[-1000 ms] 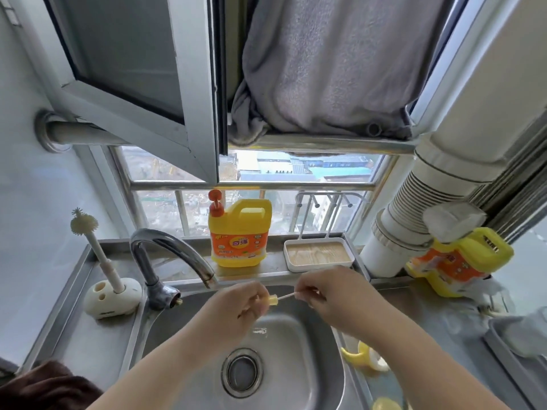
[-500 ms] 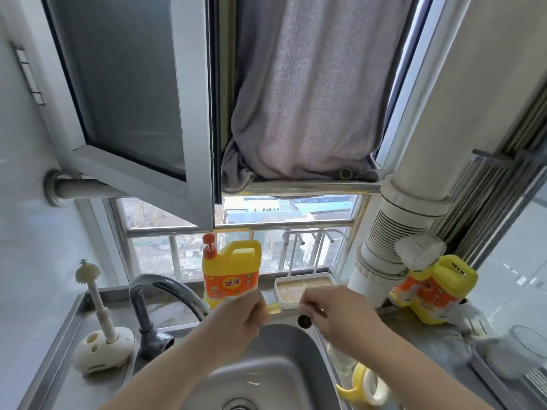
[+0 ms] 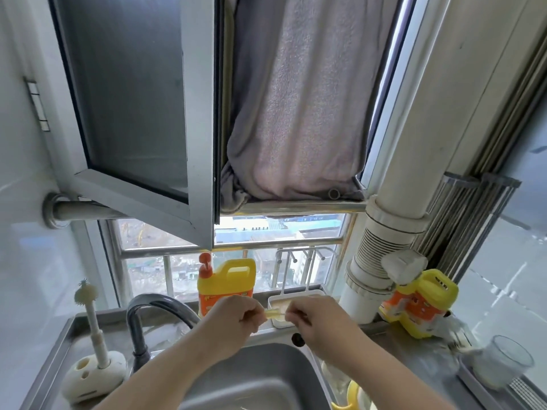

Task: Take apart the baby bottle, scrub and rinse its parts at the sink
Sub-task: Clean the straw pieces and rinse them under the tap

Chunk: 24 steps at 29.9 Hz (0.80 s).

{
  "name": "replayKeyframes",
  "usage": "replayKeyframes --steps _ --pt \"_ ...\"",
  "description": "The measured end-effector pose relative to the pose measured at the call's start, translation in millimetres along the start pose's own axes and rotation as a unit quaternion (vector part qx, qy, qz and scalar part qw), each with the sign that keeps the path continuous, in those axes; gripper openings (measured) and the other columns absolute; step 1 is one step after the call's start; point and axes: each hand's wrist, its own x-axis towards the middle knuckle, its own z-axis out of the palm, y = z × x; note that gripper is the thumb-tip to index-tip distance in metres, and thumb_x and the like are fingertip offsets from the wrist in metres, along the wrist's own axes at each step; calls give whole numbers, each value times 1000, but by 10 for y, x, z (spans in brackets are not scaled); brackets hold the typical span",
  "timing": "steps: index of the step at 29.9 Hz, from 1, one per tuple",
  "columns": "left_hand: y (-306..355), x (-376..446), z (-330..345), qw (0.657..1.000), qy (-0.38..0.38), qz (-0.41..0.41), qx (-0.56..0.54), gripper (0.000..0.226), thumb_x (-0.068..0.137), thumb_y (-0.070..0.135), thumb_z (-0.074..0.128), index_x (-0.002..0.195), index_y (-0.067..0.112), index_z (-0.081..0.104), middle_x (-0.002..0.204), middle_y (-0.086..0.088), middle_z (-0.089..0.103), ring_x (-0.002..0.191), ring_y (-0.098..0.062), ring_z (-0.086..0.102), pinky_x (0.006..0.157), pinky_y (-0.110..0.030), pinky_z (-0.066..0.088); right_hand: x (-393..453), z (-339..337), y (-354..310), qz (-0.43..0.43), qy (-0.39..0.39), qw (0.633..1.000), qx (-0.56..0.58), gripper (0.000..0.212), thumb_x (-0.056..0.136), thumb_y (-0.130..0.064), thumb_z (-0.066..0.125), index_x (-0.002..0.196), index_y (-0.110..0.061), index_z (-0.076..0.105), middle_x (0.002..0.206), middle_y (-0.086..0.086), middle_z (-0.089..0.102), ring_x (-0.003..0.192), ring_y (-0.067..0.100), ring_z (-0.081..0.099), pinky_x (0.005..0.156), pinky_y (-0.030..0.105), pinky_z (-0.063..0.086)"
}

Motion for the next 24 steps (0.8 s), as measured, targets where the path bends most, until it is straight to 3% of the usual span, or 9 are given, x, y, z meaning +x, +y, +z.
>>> replayKeyframes --steps 4,6,9,12,15,19,22,24 --pt "-21 45 86 999 -6 10 -32 22 87 10 56 68 16 65 59 15 51 61 -5 43 65 -21 37 -39 -54 67 37 15 999 29 16 94 -23 51 88 -17 64 73 -9 58 72 9 55 73 25 47" --pt "-11 33 96 1000 1 24 -18 19 89 11 55 72 10 64 60 10 48 60 -6 41 62 -21 35 -51 -51 71 29 13 999 38 15 93 -23 52 87 -16 64 68 -13 55 68 5 52 68 19 43" --pt "40 5 76 998 4 61 22 25 90 12 52 67 7 56 58 8 40 56 -5 33 56 -19 28 -74 -9 52 14 -11 999 34 16 92 -19 50 87 -15 64 65 -16 50 69 4 48 67 20 40" --pt "87 -17 44 997 18 60 38 27 94 17 50 68 12 57 57 9 41 54 -5 35 55 -16 29 -61 -48 137 38 -4 999 31 17 94 -21 46 86 -20 61 69 -16 51 67 1 48 68 22 41" --pt "116 -16 43 997 21 58 41 25 94 16 50 72 11 60 59 9 43 55 -5 36 55 -16 29 -77 -23 62 6 -36 999 24 18 95 -18 44 88 -20 61 70 -17 49 71 5 47 68 22 39" --pt "137 -28 56 998 27 49 39 24 96 18 47 86 5 65 74 -1 57 66 -8 43 61 -14 33 -51 -89 123 12 8 1000 17 19 100 -26 36 88 -25 50 67 -15 48 63 2 44 60 18 34" --pt "177 -44 78 998 30 44 29 22 96 17 47 89 7 66 73 2 55 62 -6 42 60 -14 33 -61 5 62 -11 -9 1000 -14 17 100 -23 35 86 -22 45 68 -15 44 70 11 44 61 25 32" --pt "178 -51 73 999 28 38 23 22 97 18 47 91 10 66 77 3 58 66 -6 46 62 -13 35 -35 -13 119 25 18 999 21 19 100 -22 34 85 -21 46 72 -11 51 71 12 46 65 28 36"
